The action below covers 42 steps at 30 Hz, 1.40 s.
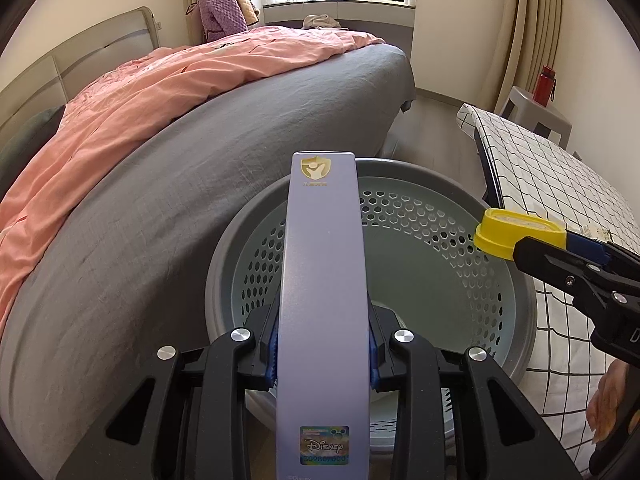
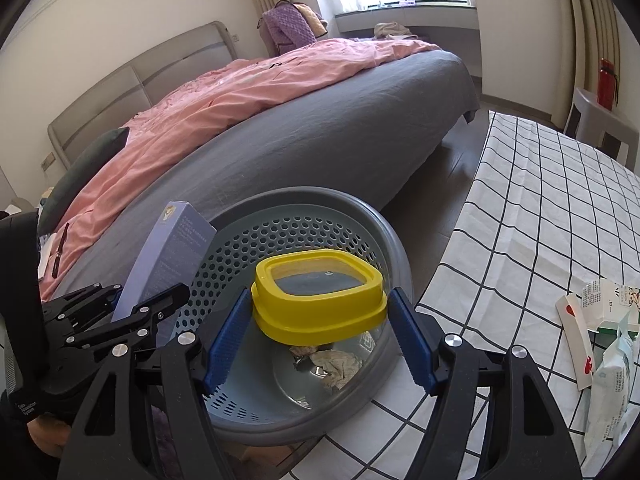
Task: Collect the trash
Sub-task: 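Open both grippers to drop the box and container into the basket, then move both grippers back toward the remaining trash on the bed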
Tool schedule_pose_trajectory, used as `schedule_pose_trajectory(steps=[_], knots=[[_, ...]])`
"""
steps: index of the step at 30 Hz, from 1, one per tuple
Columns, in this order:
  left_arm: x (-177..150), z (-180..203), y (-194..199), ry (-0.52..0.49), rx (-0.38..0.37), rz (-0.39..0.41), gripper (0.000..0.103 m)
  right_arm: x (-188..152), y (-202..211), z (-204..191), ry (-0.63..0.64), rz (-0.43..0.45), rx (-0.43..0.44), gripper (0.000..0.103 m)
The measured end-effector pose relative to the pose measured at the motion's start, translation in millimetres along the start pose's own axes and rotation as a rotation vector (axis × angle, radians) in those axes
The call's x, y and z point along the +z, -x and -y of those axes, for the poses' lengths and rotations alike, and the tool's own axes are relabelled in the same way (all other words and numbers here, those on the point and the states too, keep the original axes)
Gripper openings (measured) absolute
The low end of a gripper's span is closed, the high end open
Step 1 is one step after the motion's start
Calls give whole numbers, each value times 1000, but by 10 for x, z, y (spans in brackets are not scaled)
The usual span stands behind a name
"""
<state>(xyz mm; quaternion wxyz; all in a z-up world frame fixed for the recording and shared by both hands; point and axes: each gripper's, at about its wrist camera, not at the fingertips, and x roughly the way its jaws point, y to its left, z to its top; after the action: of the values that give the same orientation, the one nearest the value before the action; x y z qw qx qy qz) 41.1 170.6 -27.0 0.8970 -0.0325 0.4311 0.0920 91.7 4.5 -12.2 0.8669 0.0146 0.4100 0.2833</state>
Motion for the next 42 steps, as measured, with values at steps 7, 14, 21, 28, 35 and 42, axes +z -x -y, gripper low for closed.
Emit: schedule_pose_trajectory(steps=[7,14,21,28,35,42], knots=[[-1,4,-19,-2,-4,-5,31,-16,-101,-52,12,-21,1,68],[-7,1,4,-2,0,5,31,-24,-96,-40,8,-19,1,69],[4,-5,55,4,20,29,54,-15,-31,-29,6,0,0,74],[18,-26,65,14,30,35,61,-8,-9,-18,-3,3,-1,74],[18,-42,71,17,35,41,64,-9,5,-11,-5,8,-4,75],[22,-41,76,17,36,45,65,-15,21,-4,-5,8,-5,76]])
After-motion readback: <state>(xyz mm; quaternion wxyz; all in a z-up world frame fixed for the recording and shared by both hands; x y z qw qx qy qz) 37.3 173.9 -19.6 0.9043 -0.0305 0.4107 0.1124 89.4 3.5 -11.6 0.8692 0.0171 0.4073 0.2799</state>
